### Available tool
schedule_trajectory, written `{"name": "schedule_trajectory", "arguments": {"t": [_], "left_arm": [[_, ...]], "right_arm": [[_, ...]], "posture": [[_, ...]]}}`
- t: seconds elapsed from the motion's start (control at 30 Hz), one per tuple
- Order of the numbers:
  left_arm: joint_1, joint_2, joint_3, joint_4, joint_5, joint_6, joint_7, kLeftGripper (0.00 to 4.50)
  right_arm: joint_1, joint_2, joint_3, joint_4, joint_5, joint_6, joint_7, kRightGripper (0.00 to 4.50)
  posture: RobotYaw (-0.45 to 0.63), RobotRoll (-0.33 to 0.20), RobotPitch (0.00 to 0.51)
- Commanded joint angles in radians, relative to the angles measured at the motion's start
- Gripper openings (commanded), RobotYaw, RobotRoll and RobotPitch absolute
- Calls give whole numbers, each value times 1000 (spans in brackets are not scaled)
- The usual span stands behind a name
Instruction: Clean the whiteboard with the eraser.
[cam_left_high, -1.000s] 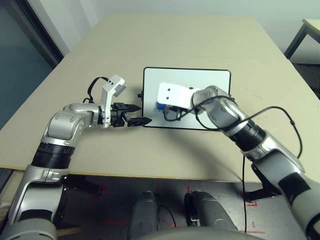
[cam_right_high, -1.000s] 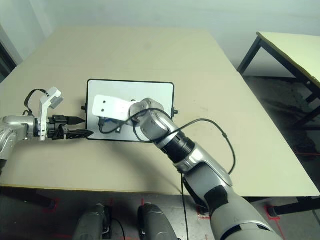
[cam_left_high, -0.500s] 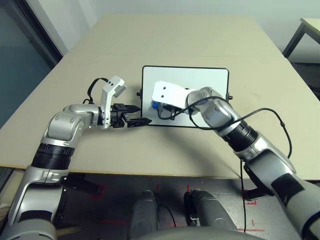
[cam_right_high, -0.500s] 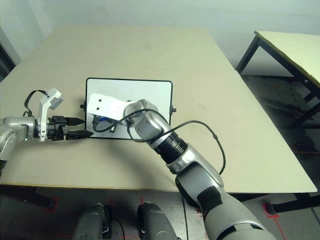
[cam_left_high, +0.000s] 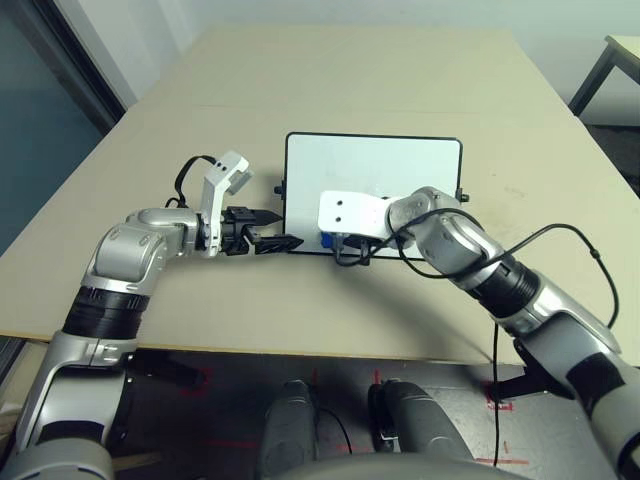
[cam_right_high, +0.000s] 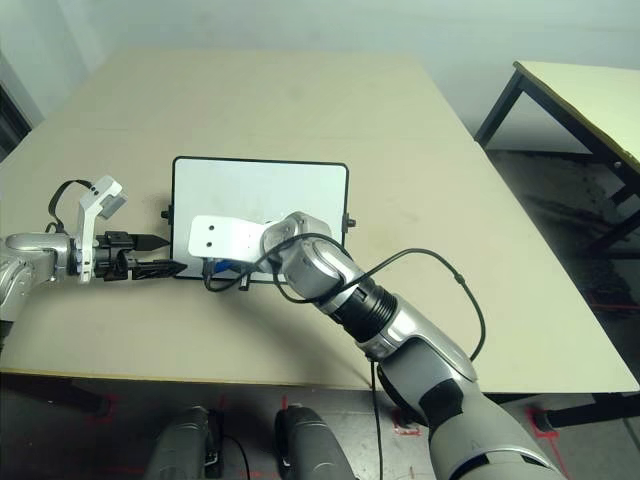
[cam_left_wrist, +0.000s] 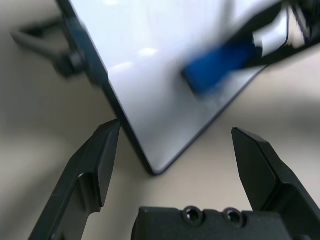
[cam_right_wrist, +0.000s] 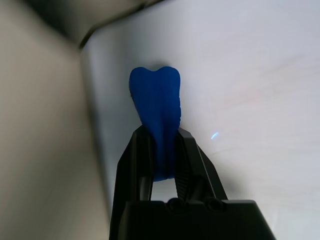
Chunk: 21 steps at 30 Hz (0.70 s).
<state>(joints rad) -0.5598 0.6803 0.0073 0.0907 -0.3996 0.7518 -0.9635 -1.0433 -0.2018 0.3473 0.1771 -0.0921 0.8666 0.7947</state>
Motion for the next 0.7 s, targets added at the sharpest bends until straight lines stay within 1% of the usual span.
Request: {"name": "schedule_trajectory", "arguments": {"t": [0.03, 0.07, 0.1, 0.17, 0.23, 0.3, 0.4, 0.47, 0.57, 0.7], "left_arm": [[-47, -55, 91, 35, -6, -107, 93, 4500], [-51, -68, 104, 37, -6, -126, 106, 4500], [-70, -100, 144, 59, -2, -192, 158, 4500], [-100, -150, 211, 104, 9, -312, 247, 4500], [-124, -183, 262, 162, 28, -433, 325, 4500], [-139, -203, 299, 232, 43, -524, 392, 4500], [-145, -215, 329, 342, 70, -651, 457, 4500], [-148, -223, 346, 399, 72, -703, 487, 4500], [-136, -243, 330, 451, 70, -724, 486, 4500], [-109, -269, 314, 484, 74, -732, 495, 4500]], "right_arm": [[-133, 0, -268, 84, 83, -103, -171, 566], [-150, 0, -305, 100, 97, -126, -202, 566], [-170, -22, -375, 116, 107, -165, -260, 566], [-172, -69, -464, 138, 105, -209, -355, 566], [-123, -125, -522, 166, 87, -215, -442, 566], [-43, -172, -557, 173, 67, -170, -518, 566], [85, -213, -585, 160, 67, -113, -568, 566], [159, -230, -583, 138, 70, -92, -577, 566], [293, -238, -567, 59, 82, 19, -572, 566], [401, -231, -549, -45, 99, 150, -571, 566]], "posture": [[-50, 0, 85], [-51, 0, 81], [-53, 0, 77], [-61, 0, 72], [-68, 0, 68], [-74, 0, 67], [-85, 0, 67], [-89, 0, 67], [-96, 0, 68], [-103, 0, 71]]}}
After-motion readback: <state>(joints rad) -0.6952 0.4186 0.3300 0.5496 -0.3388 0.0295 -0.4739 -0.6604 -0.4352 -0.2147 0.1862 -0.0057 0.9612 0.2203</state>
